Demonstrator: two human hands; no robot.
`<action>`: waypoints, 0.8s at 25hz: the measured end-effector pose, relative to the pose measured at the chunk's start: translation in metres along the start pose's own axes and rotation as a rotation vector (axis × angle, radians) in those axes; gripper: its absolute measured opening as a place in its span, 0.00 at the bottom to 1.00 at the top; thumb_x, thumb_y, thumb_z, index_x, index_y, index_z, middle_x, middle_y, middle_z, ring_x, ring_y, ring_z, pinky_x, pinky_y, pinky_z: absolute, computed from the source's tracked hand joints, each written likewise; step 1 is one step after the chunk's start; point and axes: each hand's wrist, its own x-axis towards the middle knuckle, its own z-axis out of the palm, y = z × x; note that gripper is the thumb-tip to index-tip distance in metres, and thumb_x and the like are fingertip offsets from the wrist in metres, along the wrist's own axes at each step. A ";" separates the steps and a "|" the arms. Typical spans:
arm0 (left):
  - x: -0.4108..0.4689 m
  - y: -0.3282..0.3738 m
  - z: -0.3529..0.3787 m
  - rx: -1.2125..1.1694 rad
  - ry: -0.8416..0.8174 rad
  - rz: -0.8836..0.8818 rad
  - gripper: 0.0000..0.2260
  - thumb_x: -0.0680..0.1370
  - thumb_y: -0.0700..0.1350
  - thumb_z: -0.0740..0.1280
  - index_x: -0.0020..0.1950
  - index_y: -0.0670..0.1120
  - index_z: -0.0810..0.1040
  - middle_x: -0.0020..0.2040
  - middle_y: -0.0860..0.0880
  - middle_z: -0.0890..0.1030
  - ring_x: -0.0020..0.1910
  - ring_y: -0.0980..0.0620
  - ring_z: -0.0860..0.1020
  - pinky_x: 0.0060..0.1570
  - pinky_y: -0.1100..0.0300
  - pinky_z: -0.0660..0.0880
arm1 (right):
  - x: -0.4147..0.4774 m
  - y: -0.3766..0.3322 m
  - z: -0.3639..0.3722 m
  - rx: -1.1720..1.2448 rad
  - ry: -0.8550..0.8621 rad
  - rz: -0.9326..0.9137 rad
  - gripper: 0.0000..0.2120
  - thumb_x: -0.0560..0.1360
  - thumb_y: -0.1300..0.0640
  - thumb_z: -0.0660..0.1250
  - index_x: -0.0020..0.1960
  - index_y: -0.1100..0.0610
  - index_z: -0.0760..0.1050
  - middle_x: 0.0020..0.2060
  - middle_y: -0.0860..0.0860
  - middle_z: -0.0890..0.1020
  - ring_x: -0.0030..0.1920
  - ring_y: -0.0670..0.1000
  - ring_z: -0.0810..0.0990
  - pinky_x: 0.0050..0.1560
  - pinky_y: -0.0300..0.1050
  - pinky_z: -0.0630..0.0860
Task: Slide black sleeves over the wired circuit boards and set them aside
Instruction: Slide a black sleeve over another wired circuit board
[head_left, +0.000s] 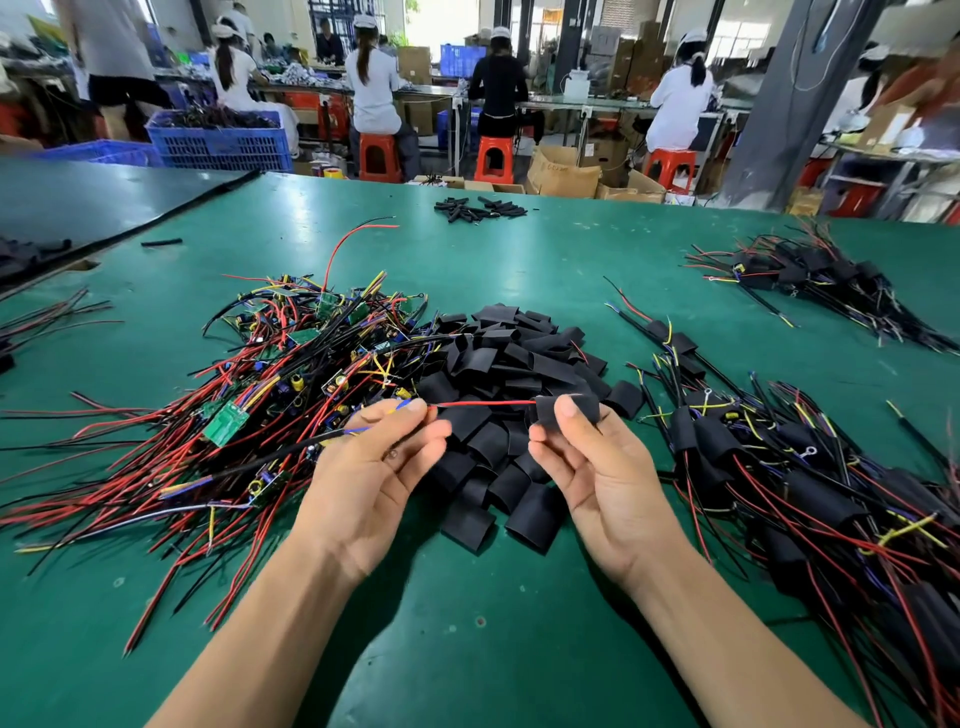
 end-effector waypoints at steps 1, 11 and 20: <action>-0.002 -0.003 0.002 0.047 -0.023 0.000 0.08 0.69 0.41 0.71 0.46 0.44 0.77 0.40 0.45 0.85 0.36 0.53 0.85 0.34 0.64 0.80 | -0.001 0.003 0.002 -0.016 0.012 -0.015 0.12 0.65 0.55 0.77 0.46 0.55 0.79 0.44 0.54 0.86 0.39 0.50 0.84 0.42 0.40 0.81; -0.014 -0.011 0.010 0.179 -0.306 -0.094 0.14 0.77 0.42 0.64 0.61 0.40 0.80 0.47 0.40 0.84 0.40 0.47 0.84 0.40 0.57 0.82 | -0.009 0.010 0.009 -0.123 -0.008 -0.092 0.16 0.65 0.58 0.81 0.48 0.58 0.78 0.40 0.55 0.85 0.36 0.50 0.82 0.41 0.43 0.81; -0.010 -0.014 0.003 0.272 -0.199 -0.021 0.15 0.72 0.45 0.72 0.56 0.41 0.78 0.50 0.39 0.86 0.39 0.45 0.85 0.36 0.60 0.80 | -0.017 0.009 0.014 -0.267 0.015 -0.184 0.18 0.62 0.52 0.78 0.48 0.58 0.79 0.45 0.56 0.87 0.37 0.52 0.85 0.39 0.42 0.81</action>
